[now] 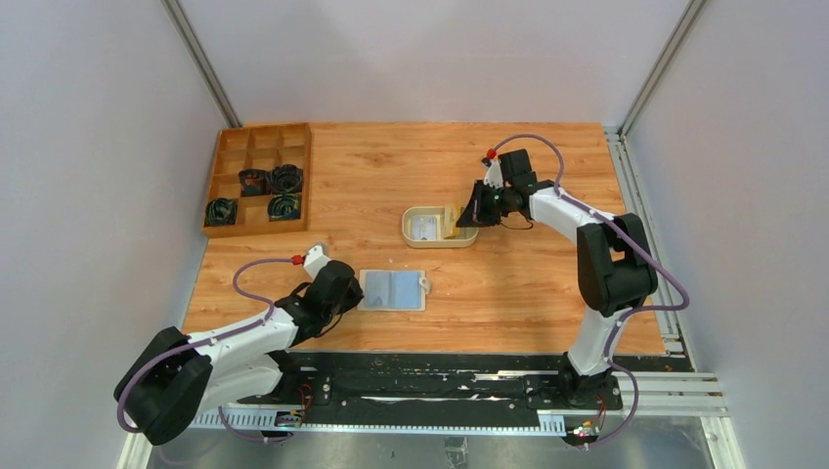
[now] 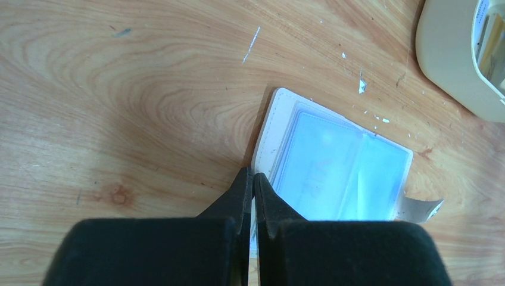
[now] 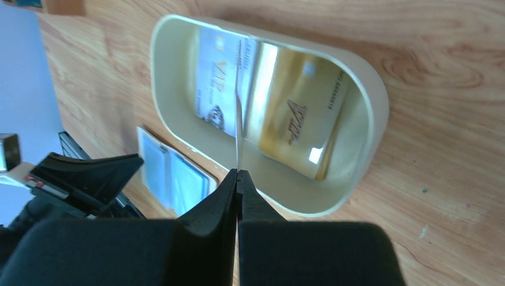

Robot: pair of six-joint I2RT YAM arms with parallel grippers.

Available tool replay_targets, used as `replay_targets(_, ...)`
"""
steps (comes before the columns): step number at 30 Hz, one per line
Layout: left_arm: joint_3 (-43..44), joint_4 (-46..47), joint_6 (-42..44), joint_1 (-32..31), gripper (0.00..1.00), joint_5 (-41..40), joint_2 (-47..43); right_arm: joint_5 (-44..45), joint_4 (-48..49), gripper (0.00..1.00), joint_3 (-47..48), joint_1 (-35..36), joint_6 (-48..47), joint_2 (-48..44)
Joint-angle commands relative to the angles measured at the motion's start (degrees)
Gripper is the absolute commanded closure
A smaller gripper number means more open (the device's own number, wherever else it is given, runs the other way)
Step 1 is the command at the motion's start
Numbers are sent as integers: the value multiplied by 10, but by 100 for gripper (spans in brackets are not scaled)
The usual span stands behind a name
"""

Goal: Take the credit cards out of the card holder

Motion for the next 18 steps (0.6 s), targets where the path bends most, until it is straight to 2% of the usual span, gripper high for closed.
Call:
replay_targets(1,10,-37,14,-3,100,-29,-6,17,-58,100,-3,-4,-34,11)
replay_targets(12,9,-27,12,-3,100,-23,8,36,-81,100,-3,-4,-57,30)
replay_targets(18,8,-34,12,-3,100,-27,-2,52,-97,95,9,-7,-69,33)
